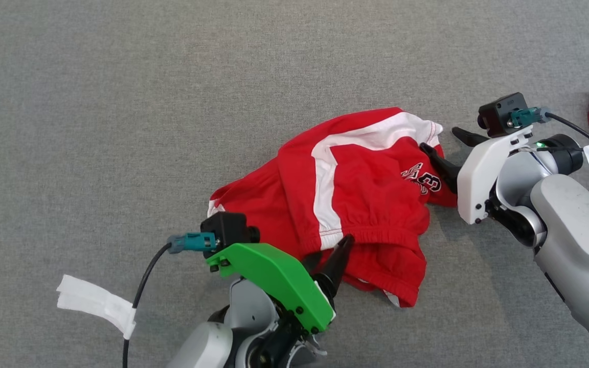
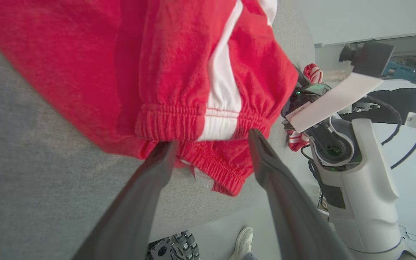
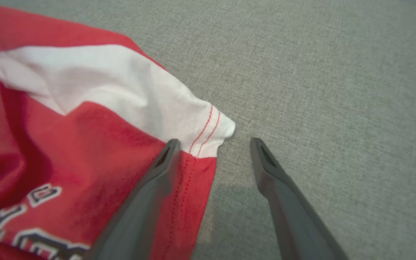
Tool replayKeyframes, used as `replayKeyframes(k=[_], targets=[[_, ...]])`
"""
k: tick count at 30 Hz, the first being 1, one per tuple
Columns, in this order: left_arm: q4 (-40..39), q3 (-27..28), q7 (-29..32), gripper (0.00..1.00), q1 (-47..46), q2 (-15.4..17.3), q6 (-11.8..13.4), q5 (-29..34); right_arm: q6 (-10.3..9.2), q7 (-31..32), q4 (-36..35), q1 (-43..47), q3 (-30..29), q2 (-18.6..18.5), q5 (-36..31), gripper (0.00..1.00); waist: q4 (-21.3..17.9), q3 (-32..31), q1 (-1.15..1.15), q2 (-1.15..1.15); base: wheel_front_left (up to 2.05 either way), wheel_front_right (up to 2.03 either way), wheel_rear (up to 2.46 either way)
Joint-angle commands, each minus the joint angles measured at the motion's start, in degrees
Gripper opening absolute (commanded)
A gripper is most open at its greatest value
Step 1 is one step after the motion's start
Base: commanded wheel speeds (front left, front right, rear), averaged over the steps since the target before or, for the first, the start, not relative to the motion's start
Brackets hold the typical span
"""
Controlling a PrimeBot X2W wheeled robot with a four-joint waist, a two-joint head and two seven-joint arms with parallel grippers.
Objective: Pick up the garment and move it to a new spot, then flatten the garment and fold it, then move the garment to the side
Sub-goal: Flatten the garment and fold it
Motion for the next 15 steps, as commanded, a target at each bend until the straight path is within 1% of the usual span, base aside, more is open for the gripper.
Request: replayKeyframes(k=[1,9,15], targets=[[0.63,0.62,-0.92,1.0,-1.12,-0.27,-0.16,-0.42,-0.02,-0.59,0.28,-0.57,0.12,-0.23,0.38,1.0,-0.03,0.13,0.0,0.68,0.0,0.0,0.0],[4.15,2.7,-4.78,1.0,-2.95,-0.57,-0.99,-0.65,-0.02,-1.11,0.7,-0.85,0.21,-0.57,0.82,1.0,0.1,0.55,0.0,0.68,0.0,0.0,0.0],[7.7,2.97,-7.72,1.0,-4.35,-0.75,-2.66,-1.14,-0.02,-1.5,1.07,-1.32,0.36,-0.56,1.0,1.0,0.02,0.61,0.0,0.68,0.0,0.0,0.0]])
